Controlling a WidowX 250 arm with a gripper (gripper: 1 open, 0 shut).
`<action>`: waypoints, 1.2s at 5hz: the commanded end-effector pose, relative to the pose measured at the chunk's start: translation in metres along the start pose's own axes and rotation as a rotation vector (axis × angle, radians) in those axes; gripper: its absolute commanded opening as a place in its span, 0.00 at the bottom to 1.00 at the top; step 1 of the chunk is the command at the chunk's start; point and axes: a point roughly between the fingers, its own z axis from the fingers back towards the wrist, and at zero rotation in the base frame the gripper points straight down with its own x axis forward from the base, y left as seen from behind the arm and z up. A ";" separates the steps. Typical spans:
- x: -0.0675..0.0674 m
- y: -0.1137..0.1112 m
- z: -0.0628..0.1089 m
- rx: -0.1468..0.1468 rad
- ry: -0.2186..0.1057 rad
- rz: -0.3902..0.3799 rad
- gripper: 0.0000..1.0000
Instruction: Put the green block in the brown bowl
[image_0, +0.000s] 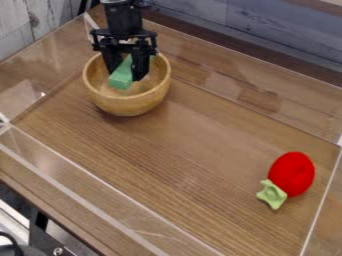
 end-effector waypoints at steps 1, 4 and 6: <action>0.006 -0.007 0.040 0.031 -0.120 -0.022 0.00; 0.011 -0.004 0.026 0.051 -0.095 -0.011 0.00; 0.012 -0.002 0.018 0.063 -0.079 -0.006 0.00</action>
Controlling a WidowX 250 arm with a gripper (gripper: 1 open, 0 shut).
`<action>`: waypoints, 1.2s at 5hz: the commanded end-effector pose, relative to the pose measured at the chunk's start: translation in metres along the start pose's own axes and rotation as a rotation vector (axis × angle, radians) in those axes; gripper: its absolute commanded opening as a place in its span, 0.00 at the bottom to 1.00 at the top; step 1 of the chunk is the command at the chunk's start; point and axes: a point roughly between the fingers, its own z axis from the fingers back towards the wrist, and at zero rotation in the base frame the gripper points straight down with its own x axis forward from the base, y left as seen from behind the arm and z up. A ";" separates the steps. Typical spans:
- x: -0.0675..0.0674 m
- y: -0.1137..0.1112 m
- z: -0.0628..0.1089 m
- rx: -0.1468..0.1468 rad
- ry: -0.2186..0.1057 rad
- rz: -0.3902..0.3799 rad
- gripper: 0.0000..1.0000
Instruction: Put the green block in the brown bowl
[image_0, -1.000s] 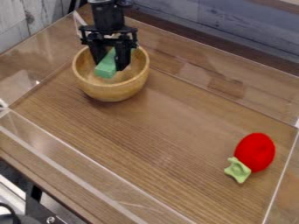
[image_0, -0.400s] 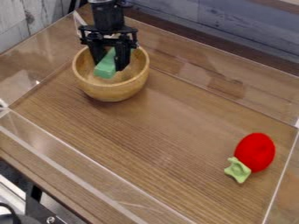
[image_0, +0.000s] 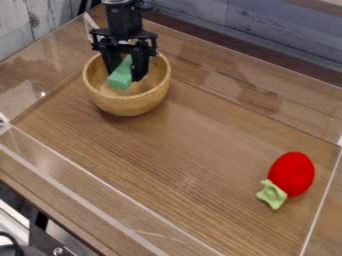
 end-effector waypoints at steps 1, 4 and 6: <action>0.009 -0.003 0.020 0.027 -0.064 -0.014 1.00; 0.001 -0.016 0.052 0.014 -0.096 -0.015 1.00; -0.002 -0.025 0.067 0.011 -0.120 -0.023 1.00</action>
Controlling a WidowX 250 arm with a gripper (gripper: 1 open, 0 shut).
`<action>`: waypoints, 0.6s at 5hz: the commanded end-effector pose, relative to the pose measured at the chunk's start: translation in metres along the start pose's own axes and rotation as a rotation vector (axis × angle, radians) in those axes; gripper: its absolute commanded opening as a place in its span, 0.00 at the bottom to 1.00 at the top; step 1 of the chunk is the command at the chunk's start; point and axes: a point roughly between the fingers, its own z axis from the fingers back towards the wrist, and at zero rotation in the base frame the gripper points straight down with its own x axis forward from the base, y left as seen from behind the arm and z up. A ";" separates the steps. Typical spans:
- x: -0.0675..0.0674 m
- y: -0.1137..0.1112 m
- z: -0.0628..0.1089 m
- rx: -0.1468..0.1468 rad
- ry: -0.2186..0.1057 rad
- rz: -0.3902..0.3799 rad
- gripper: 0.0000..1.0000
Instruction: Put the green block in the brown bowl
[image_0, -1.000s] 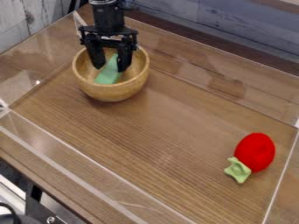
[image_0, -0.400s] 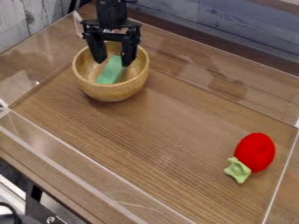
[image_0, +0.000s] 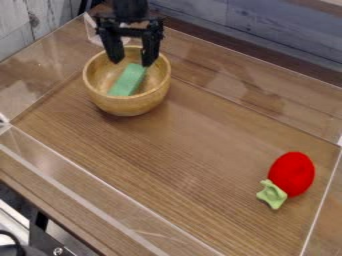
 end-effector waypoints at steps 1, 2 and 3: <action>0.001 -0.012 0.047 0.003 -0.119 -0.027 1.00; 0.003 -0.007 0.040 0.012 -0.116 -0.020 1.00; 0.006 -0.001 0.033 0.023 -0.115 -0.007 1.00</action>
